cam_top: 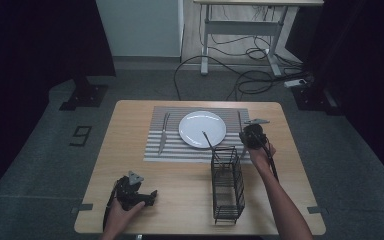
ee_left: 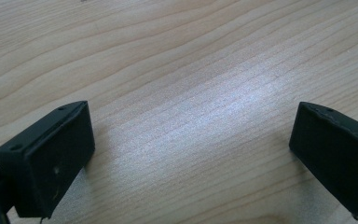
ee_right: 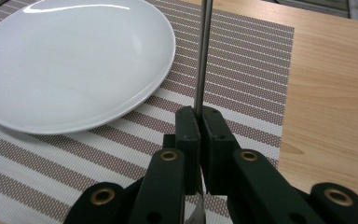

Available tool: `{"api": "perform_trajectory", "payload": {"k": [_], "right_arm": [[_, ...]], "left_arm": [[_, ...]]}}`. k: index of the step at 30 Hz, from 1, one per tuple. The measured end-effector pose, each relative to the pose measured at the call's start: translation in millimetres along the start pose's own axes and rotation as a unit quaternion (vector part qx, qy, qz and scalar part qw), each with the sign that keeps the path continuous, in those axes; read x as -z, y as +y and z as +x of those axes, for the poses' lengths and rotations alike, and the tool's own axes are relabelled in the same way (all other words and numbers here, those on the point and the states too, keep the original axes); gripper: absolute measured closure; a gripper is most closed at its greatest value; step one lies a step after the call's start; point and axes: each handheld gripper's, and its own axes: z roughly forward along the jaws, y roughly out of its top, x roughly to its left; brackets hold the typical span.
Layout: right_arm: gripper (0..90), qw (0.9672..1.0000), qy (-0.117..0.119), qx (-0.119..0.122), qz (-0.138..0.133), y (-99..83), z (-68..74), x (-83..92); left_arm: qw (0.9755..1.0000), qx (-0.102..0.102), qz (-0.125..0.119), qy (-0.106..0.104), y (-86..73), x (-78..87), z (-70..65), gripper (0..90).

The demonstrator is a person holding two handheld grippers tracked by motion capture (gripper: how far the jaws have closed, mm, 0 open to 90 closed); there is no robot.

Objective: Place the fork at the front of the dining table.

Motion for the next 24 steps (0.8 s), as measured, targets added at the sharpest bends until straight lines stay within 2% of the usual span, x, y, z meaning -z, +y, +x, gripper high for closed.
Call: {"api": "perform_trajectory", "payload": {"k": [6, 8, 11, 19, 24], "right_arm": [[86.5, 0.9997, -0.001, -0.023, 0.001, -1.0, -4.6, -9.6], [86.4, 0.9991, -0.002, -0.043, 0.003, -2.8, -9.6, -14.8], [86.2, 0.9986, -0.004, -0.053, 0.005, -4.3, -13.0, -18.6], [86.4, 0.9979, -0.008, -0.064, 0.005, -6.4, -12.1, -27.3], [86.2, 0.9973, -0.010, -0.071, 0.013, -8.8, -13.0, -34.9]], "left_arm": [[1.0000, 0.000, 0.000, -0.001, 0.1, -0.1, 0.2, 0.0], [1.0000, -0.001, 0.000, -0.001, 0.2, -0.2, 0.5, 0.0], [1.0000, -0.001, 0.000, -0.001, 0.3, -0.3, 0.6, 0.0], [1.0000, 0.001, 0.000, 0.001, 0.7, -0.6, 0.6, 0.0], [1.0000, 0.001, 0.000, 0.001, 0.7, -0.6, 0.6, 0.0]]}}
